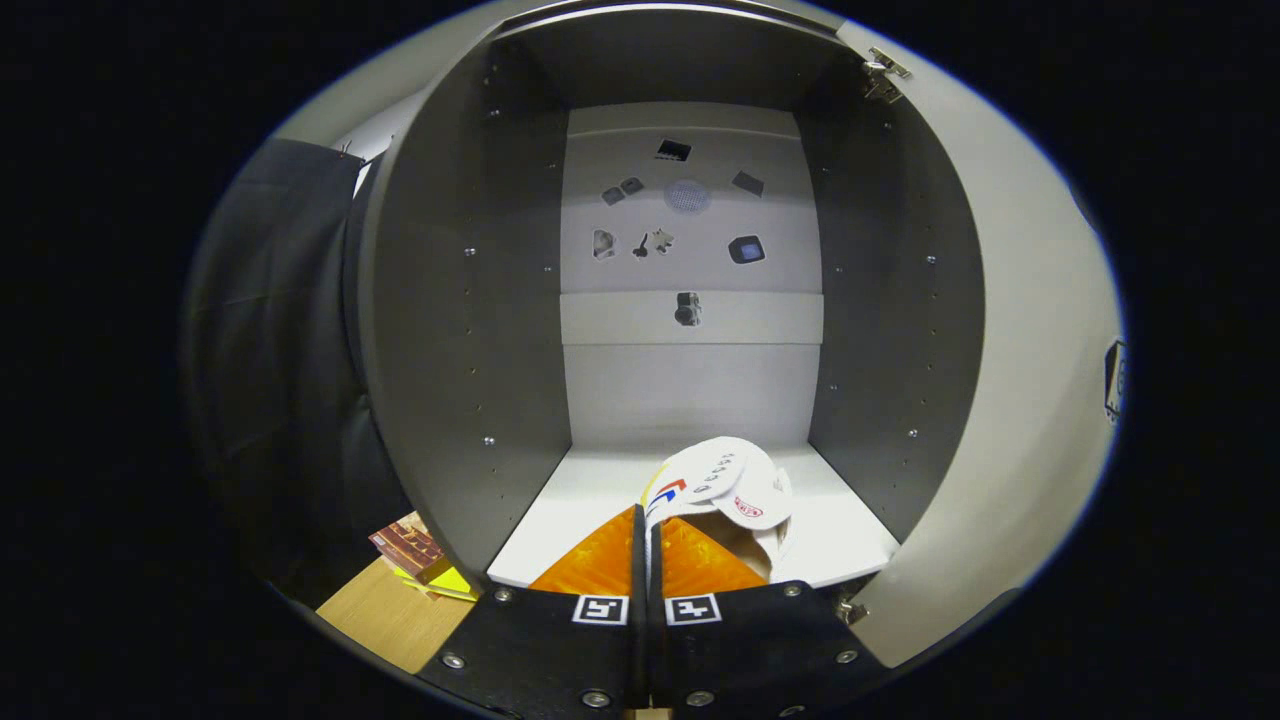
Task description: Open the shoe cabinet door, grab the shoes and put them into the shoe cabinet, then close the shoe cabinet door.
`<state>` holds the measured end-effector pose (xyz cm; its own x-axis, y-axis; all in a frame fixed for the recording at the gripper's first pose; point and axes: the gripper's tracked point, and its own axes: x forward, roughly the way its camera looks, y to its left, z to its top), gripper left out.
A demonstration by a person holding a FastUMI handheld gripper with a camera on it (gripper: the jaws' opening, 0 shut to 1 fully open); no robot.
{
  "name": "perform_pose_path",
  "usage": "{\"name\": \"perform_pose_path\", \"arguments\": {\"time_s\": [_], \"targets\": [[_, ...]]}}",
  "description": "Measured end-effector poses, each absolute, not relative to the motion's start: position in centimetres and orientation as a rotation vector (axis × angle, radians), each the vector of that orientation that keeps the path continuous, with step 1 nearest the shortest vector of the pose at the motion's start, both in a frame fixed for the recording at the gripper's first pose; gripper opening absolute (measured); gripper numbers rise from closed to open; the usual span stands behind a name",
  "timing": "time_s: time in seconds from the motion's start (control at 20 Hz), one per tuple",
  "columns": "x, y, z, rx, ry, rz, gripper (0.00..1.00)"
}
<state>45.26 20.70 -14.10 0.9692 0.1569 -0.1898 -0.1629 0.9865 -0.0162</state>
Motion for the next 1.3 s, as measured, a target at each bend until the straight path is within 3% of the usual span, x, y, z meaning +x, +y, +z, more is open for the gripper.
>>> {"name": "perform_pose_path", "arguments": {"time_s": [0.55, 0.9, 1.3], "targets": [[53.3, 21.7, -16.8, -0.059, 0.228, 0.169, 0.0], [54.1, 22.1, -18.5, -0.031, 0.271, 0.188, 0.0], [53.9, 22.6, -18.6, -0.025, 0.271, 0.18, 0.18]]}}
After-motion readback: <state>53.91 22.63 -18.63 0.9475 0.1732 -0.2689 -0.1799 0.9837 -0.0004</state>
